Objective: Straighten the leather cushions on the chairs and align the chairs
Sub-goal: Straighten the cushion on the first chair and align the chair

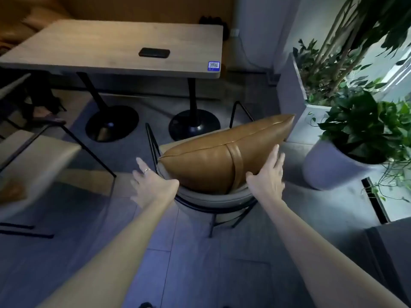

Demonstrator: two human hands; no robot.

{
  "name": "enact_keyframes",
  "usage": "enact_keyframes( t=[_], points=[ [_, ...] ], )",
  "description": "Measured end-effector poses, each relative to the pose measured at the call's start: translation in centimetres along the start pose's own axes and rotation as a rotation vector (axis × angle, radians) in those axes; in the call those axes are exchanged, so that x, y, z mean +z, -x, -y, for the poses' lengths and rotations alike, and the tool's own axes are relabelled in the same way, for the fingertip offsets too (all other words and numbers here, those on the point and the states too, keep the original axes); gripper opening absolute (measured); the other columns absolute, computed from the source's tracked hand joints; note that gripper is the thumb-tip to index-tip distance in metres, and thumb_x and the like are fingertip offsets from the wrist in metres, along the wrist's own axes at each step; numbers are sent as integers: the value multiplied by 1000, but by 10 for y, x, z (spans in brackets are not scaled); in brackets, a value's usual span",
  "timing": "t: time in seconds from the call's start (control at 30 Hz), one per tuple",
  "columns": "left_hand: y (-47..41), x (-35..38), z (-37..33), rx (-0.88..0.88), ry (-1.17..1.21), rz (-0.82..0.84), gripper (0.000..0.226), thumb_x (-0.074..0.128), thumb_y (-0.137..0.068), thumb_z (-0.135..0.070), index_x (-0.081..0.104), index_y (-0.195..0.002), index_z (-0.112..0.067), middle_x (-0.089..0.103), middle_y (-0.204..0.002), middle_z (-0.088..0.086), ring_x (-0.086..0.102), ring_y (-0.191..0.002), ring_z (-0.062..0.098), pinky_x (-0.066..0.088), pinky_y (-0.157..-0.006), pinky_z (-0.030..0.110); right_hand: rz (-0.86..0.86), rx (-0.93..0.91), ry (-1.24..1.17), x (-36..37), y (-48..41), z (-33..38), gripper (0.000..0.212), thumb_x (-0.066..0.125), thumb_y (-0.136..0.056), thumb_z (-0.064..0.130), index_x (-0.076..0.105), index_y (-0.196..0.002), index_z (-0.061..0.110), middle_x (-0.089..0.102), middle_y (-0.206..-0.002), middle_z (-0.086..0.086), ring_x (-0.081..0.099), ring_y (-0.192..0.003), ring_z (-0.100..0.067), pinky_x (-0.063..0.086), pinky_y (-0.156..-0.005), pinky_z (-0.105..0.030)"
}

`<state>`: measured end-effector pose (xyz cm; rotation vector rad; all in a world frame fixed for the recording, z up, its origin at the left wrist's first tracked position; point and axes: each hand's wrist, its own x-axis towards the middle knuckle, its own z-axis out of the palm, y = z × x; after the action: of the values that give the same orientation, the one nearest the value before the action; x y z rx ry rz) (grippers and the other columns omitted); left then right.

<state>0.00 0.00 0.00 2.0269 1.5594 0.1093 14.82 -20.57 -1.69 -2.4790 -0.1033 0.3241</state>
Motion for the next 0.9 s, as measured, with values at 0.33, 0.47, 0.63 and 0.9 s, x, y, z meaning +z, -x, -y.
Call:
enact_keyframes(
  t=[0.33,0.47,0.63,0.9],
  points=[
    [-25,85,11,-248,335,395,103,77,-77,-33,15,-156,-8,36,-152,18,43,-132,35,45,-102,43,55,530,-465,47,-33,-40,108,68,-95,21,-12,-168,21,13,-177,-13,32,-154,-42,34,-119,-50],
    [-24,108,12,-256,419,424,83,69,-78,-30,31,-150,-13,48,-140,19,57,-112,38,52,-95,50,153,589,-660,54,-32,-45,110,72,-91,22,-5,-168,33,38,-167,-14,44,-145,-43,42,-115,-60],
    [-32,114,12,-278,451,423,72,60,-78,-23,39,-144,-3,51,-137,25,60,-104,37,53,-89,47,185,556,-636,53,-29,-45,103,72,-90,20,3,-166,33,45,-159,-15,51,-136,-43,49,-108,-66],
    [-49,92,22,-228,485,412,78,57,-82,-18,25,-152,-10,46,-143,21,51,-120,38,48,-101,49,200,542,-667,71,-15,-31,93,70,-94,14,8,-162,29,44,-157,-16,51,-136,-41,52,-104,-68]
  ],
)
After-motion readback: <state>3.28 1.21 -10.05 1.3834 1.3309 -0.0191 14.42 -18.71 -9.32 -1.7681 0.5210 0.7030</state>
